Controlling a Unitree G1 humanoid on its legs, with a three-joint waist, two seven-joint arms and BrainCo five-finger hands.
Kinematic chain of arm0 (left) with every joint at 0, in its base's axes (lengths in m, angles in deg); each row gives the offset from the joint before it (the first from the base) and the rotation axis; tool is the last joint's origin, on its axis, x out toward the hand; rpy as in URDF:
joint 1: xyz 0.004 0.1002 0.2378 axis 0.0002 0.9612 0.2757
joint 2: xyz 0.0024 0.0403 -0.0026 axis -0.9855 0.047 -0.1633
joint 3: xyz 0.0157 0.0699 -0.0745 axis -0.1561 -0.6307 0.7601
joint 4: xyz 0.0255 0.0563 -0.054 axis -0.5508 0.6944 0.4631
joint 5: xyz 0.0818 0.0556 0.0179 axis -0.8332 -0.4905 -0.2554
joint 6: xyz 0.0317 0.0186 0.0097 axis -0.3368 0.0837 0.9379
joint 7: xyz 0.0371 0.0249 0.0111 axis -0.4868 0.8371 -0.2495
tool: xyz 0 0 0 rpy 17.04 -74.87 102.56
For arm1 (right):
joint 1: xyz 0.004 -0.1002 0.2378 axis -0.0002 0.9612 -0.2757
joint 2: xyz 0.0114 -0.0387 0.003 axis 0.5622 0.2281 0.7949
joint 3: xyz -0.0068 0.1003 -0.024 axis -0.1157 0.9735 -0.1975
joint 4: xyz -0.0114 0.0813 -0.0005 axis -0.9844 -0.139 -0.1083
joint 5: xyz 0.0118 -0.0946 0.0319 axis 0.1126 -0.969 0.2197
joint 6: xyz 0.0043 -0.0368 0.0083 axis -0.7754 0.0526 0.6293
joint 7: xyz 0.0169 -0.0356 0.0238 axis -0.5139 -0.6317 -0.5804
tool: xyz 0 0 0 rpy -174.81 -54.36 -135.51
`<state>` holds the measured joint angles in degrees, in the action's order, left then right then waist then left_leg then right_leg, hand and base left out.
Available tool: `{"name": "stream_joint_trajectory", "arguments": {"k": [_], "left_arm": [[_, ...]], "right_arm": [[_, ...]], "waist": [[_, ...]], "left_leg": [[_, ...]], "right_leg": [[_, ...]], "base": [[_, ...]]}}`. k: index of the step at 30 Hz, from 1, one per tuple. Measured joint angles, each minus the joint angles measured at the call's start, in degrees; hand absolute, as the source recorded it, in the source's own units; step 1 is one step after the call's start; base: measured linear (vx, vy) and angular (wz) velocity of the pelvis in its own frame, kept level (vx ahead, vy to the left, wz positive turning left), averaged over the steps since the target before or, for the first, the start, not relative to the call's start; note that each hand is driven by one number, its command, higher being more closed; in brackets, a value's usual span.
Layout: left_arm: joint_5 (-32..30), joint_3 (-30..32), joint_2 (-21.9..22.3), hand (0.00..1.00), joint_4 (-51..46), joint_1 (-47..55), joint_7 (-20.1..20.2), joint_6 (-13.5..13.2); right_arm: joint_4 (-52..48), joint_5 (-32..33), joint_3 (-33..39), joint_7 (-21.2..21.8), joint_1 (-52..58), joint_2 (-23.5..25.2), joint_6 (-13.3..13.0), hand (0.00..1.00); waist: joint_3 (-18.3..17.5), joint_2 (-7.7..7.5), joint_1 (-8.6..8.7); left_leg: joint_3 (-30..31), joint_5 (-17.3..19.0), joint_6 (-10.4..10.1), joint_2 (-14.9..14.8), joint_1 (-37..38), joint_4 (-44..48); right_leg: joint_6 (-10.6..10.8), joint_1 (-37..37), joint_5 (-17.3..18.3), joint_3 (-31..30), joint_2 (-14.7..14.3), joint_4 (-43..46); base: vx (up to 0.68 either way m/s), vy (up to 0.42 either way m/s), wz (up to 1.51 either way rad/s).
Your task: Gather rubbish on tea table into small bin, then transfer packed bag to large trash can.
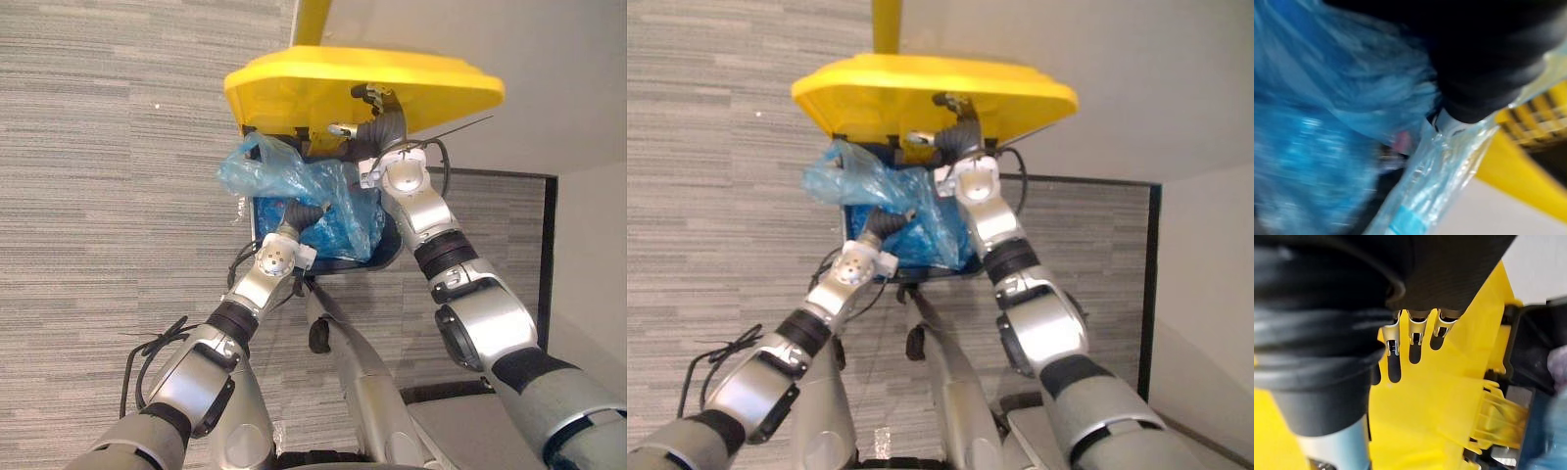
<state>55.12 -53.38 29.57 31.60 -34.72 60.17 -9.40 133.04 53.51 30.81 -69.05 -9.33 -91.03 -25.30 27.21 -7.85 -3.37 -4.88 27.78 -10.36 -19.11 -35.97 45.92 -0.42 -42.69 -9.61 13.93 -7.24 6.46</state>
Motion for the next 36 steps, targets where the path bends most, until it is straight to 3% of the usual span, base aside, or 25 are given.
{"name": "stream_joint_trajectory", "arguments": {"k": [1,2,8,15,18,23,26,29,36], "left_arm": [[-1.80,2.49,0.79,1.00,2.64,-0.07,-0.11,0.91],[-3.79,5.09,1.62,0.00,5.56,-0.54,-0.17,2.15],[-8.36,16.37,4.15,0.00,9.57,0.18,-0.44,6.42],[-8.73,22.34,6.94,0.00,8.91,1.15,-1.82,6.86],[-8.05,21.19,6.92,0.00,6.77,2.24,-2.54,6.72],[-4.02,7.98,3.79,0.00,-0.81,3.38,-0.21,4.04],[0.17,3.54,1.29,0.00,-3.25,3.53,1.88,2.00],[2.42,1.54,0.24,0.00,-4.42,5.29,2.79,1.16],[2.17,3.52,-3.58,0.00,-4.18,16.56,4.49,0.48]], "right_arm": [[-0.55,0.31,-0.72,-0.01,0.04,0.22,0.03,0.00],[-1.30,0.56,-0.80,-0.10,0.03,0.50,0.01,0.00],[-3.52,2.08,-3.04,-1.06,-0.01,2.07,0.20,0.00],[-8.01,2.05,-5.63,-1.04,-0.08,2.40,0.59,0.00],[-8.05,2.02,-6.13,-0.91,-0.04,2.38,0.73,0.00],[-10.81,1.95,-7.25,-0.03,3.22,0.92,1.11,0.00],[-11.27,1.91,-7.55,0.84,5.50,-0.05,1.10,0.00],[-11.26,1.67,-7.44,1.36,8.51,-0.79,1.02,0.00],[-9.45,-0.32,-6.86,2.87,14.51,-0.59,0.92,0.00]], "waist": [[0.00,0.00,0.11],[0.00,0.02,0.30],[0.01,0.17,0.36],[-0.30,0.69,0.34],[-0.67,1.33,0.31],[-1.89,2.72,0.19],[-2.02,2.99,0.12],[-3.58,3.53,0.03],[-5.64,4.38,-0.51]], "left_leg": [[-0.23,0.53,0.00,-0.30,-0.86,0.77],[-0.31,0.71,0.06,-0.34,-1.76,1.38],[-0.63,1.67,0.49,-0.85,-2.94,3.16],[-0.71,1.66,0.49,-0.88,-1.32,2.65],[-1.09,1.53,0.27,-0.89,-0.21,1.94],[-1.12,0.50,-0.34,-0.57,1.14,0.16],[-0.82,0.26,-0.32,-0.41,2.55,-0.23],[-0.95,-0.19,-0.06,-0.01,3.17,-0.99],[-1.17,-0.52,-0.25,0.64,6.34,-1.90]], "right_leg": [[-0.07,-0.91,-0.05,0.01,-0.08,0.40],[-0.17,-1.65,-0.12,-0.05,-0.06,0.57],[-1.39,-3.60,0.26,0.05,0.09,3.30],[-2.90,-3.21,1.85,0.40,0.39,5.36],[-2.90,-2.54,1.97,0.39,0.48,5.35],[-2.34,-1.13,2.72,1.06,1.28,5.21],[-2.44,0.45,2.65,1.29,1.39,5.14],[-1.94,1.09,2.97,1.31,1.92,4.81],[-1.82,3.94,3.00,1.17,2.11,4.49]], "base": [[-0.04,0.016,-0.14],[-0.04,0.016,-0.13],[-0.04,0.005,-0.06],[-0.03,-0.023,0.02],[-0.03,-0.033,0.03],[-0.04,-0.036,0.14],[-0.05,-0.019,0.08],[-0.07,-0.023,0.11],[-0.05,-0.009,0.02]]}}
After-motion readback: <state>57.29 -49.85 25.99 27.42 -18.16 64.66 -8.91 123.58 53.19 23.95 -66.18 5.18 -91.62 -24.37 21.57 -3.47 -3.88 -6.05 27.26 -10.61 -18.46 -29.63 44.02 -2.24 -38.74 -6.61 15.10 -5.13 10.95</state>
